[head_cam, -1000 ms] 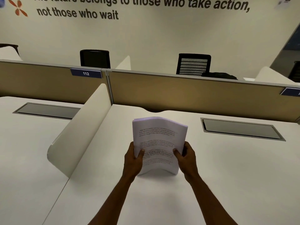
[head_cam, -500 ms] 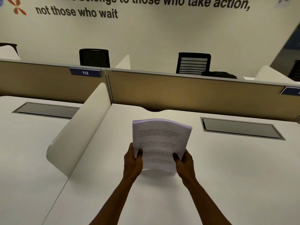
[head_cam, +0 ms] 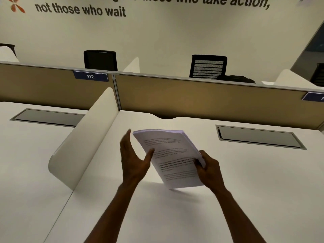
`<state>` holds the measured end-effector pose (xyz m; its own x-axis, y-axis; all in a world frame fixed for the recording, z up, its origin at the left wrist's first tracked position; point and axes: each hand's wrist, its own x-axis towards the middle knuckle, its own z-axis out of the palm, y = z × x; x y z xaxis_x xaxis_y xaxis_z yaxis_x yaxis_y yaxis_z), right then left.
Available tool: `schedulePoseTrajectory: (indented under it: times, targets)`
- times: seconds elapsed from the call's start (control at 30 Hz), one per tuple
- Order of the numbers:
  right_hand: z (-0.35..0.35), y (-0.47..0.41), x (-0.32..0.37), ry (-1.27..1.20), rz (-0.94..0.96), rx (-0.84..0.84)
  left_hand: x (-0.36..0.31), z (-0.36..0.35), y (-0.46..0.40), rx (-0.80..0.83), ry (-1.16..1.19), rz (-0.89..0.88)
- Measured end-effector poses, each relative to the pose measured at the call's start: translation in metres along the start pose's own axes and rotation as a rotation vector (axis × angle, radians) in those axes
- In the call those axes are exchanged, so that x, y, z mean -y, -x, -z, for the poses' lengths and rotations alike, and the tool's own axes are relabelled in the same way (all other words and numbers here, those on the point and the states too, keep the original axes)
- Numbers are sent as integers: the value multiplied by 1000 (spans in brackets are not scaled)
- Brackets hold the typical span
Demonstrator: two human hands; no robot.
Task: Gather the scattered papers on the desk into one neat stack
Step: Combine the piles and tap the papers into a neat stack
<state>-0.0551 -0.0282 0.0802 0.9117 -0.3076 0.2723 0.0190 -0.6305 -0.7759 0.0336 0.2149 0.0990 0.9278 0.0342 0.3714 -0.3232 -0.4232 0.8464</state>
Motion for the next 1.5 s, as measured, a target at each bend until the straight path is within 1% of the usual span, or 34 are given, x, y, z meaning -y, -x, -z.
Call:
schedulePoseTrajectory:
  times: [0.03, 0.07, 0.1, 0.13, 0.2, 0.23, 0.27, 0.33, 0.4, 0.47, 0.5, 0.53, 0.57, 0.6, 0.67, 0.7, 0.77, 0.83, 0.93, 1.0, 1.1, 1.2, 1.3, 1.5]
  targets:
    - [8, -5, 5, 66, 42, 38, -13, 8, -12, 33, -55, -82]
    - [16, -11, 11, 133, 79, 75, -24, 16, -25, 101, -120, -164]
    - [22, -16, 17, 202, 111, 109, -34, 22, -36, 199, -180, -233]
    - [27, -22, 22, 267, 142, 139, -41, 27, -47, 330, -213, -271]
    - [34, -31, 32, 341, 185, 193, -47, 30, -62, 603, -187, -236]
    - [36, -35, 36, 348, 198, 222, -49, 29, -64, 674, -162, -188]
    - [38, -38, 40, 338, 205, 249, -49, 27, -63, 683, -135, -136]
    - [47, -42, 42, 266, 175, 278, -42, 23, -59, 604, -84, -65]
    - [64, -44, 29, 201, 84, 251, -27, 26, -52, 531, -10, 2]
    - [80, -43, 7, 136, -65, 202, -8, 33, -45, 474, 110, 142]
    - [83, -41, -3, 2, -165, 204, 0, 36, -42, 445, 173, 217]
    - [80, -37, -12, -198, -256, 227, 8, 38, -38, 432, 227, 269]
    - [74, -33, -17, -387, -324, 270, 14, 38, -34, 436, 268, 300]
    - [63, -28, -22, -514, -365, 323, 19, 36, -31, 452, 294, 318]
    - [39, -20, -26, -608, -395, 395, 24, 30, -26, 486, 323, 336]
    - [28, -15, -25, -642, -410, 379, 26, 27, -24, 491, 324, 346]
    - [14, -9, -24, -717, -445, 264, 29, 24, -23, 468, 322, 367]
    - [7, -7, -21, -735, -427, 176, 34, 23, -21, 445, 336, 390]
    - [2, -3, -23, -707, -406, 133, 41, 23, -17, 453, 341, 400]
    - [-3, 3, -28, -672, -405, 127, 51, 20, -10, 454, 320, 430]
    - [-16, 18, -40, -664, -467, 124, 68, 15, 3, 446, 300, 488]
    - [-22, 26, -46, -670, -529, 79, 73, 9, 10, 423, 311, 489]
    - [-20, 25, -47, -674, -518, 55, 76, 8, 8, 395, 339, 471]
    - [-30, 35, -52, -603, -538, 88, 83, 3, 15, 422, 341, 511]
